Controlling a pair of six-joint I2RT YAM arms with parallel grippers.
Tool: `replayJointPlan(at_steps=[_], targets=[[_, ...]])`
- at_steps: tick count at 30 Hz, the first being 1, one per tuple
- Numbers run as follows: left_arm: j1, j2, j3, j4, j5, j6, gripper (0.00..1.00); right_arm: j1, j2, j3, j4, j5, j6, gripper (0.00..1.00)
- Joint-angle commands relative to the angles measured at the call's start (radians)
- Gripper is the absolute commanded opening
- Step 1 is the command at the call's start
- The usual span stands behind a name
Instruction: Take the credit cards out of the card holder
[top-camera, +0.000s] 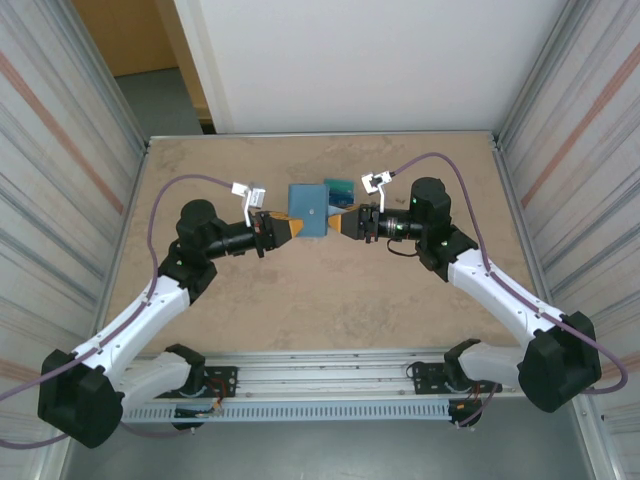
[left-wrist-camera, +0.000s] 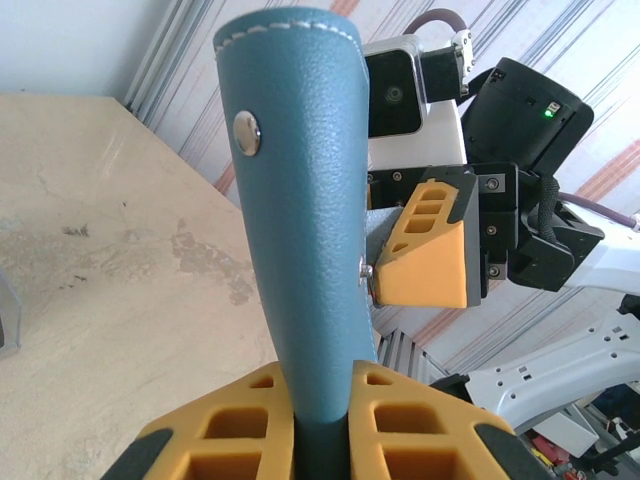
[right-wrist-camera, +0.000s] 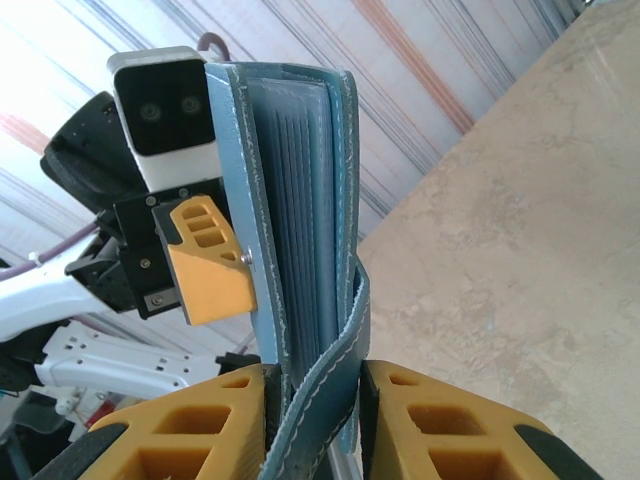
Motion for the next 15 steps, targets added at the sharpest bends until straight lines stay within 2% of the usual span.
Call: replayJointPlan(at_steps=[1, 15], targets=[[0.004, -0.025, -0.002, 0.059, 0.04, -0.012, 0.0, 0.001, -0.006, 0.001, 0.045, -0.014, 0.023, 0.29], [-0.002, -0.011, 0.003, 0.072, 0.1, -0.026, 0.0, 0.002, 0.051, 0.033, 0.079, -0.041, 0.052, 0.25]])
